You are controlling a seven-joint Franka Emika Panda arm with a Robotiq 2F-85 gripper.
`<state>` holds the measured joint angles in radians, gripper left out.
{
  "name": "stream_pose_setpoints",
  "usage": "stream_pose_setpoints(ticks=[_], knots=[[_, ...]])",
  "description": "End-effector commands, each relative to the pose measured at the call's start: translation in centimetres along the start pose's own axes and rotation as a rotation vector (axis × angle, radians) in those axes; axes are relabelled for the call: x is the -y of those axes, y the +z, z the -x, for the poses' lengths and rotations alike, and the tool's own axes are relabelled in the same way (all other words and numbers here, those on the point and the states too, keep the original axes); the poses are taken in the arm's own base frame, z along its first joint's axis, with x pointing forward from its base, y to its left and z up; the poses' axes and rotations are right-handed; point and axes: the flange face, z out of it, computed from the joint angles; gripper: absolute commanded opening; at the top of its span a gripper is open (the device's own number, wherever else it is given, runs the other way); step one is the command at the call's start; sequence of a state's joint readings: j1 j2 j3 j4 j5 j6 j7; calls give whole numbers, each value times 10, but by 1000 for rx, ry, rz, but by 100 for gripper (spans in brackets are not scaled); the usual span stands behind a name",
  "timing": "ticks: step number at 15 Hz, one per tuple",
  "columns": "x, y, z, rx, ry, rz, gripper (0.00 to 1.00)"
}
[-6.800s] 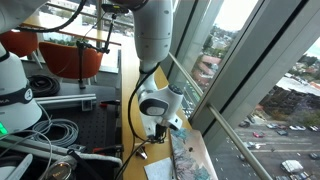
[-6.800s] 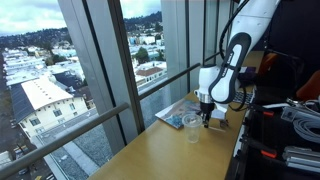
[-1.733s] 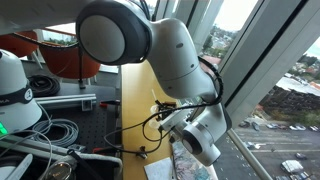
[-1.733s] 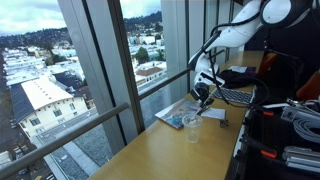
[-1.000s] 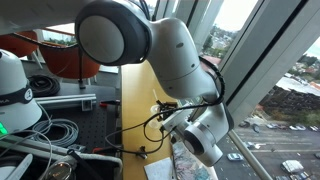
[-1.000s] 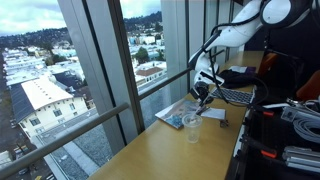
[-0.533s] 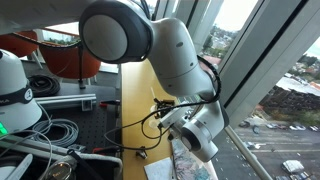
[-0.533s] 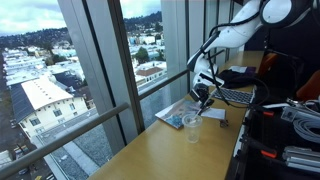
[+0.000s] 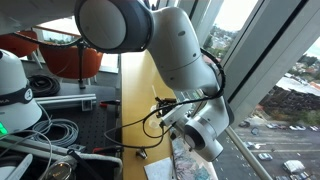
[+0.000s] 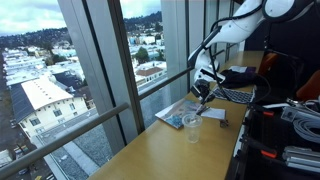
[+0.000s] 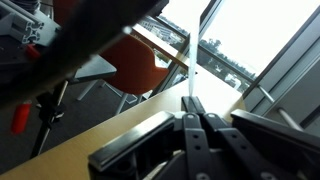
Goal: Put the straw in the plastic cup
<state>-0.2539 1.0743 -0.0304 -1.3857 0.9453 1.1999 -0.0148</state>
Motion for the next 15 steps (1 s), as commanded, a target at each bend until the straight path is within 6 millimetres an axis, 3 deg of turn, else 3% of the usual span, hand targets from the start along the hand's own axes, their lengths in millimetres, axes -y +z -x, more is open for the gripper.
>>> stream_pose_setpoints(ticks=[1,8,15], knots=[[2,-6,10,6,5,16,0],[-13,3,-5,26,2,-1,0],[-15,9,-11,33,-69,13,0]])
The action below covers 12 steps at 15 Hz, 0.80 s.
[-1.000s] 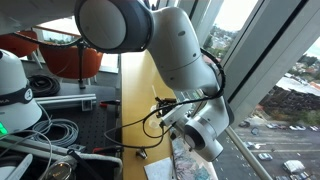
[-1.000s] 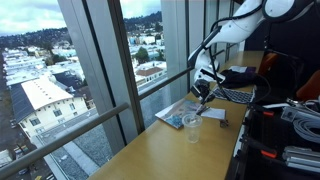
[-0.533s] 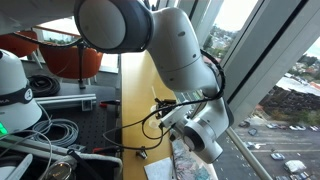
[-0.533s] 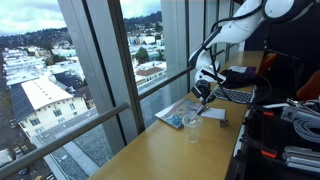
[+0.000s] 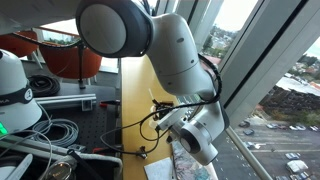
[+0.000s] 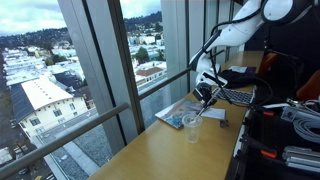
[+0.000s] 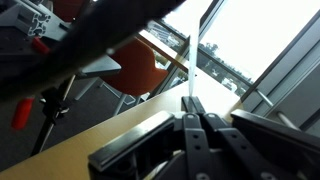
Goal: Put the straw in the plastic cup
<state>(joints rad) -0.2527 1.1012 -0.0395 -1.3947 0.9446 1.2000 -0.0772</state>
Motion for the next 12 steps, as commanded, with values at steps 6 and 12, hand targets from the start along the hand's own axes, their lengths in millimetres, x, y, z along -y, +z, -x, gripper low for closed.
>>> stream_pose_setpoints(ticks=[6,12], knots=[[5,1,0,12,-72,38,0],[3,-18,6,-10,-78,34,0]])
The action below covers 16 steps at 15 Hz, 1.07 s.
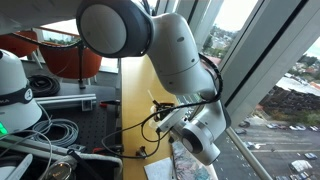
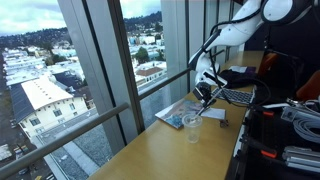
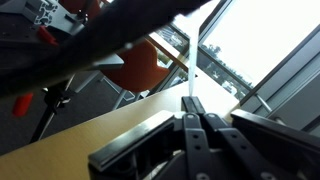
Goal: Put the straw in the plastic cup
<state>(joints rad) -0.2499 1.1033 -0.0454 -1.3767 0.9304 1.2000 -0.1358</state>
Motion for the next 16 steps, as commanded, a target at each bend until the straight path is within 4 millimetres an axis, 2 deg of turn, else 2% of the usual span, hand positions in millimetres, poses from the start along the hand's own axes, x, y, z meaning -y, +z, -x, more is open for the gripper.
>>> stream_pose_setpoints(ticks=[1,6,14,16], knots=[[1,-15,5,-3,-19,11,0],[4,-19,1,-3,-30,1,0],[6,5,-6,30,-21,23,0],[7,5,-4,27,-17,33,0]])
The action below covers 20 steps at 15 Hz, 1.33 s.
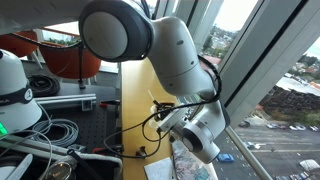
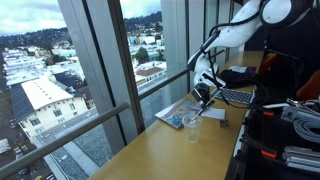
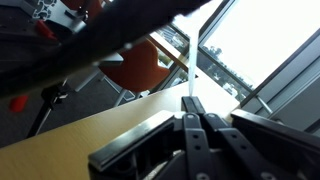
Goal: Put the straw in the plastic cup
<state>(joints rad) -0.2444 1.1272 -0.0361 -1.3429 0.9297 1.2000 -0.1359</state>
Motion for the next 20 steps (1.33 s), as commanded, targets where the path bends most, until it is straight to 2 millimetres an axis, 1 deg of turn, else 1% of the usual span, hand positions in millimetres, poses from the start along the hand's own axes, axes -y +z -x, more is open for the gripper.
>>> stream_pose_setpoints(ticks=[1,4,8,10,14,20], knots=[[3,-1,5,19,-3,26,0],[3,-9,8,9,1,31,0],[-10,-10,5,11,20,29,0],[-13,-12,4,9,25,34,0],[-11,-18,4,9,18,27,0],[-5,-20,0,9,10,20,0]])
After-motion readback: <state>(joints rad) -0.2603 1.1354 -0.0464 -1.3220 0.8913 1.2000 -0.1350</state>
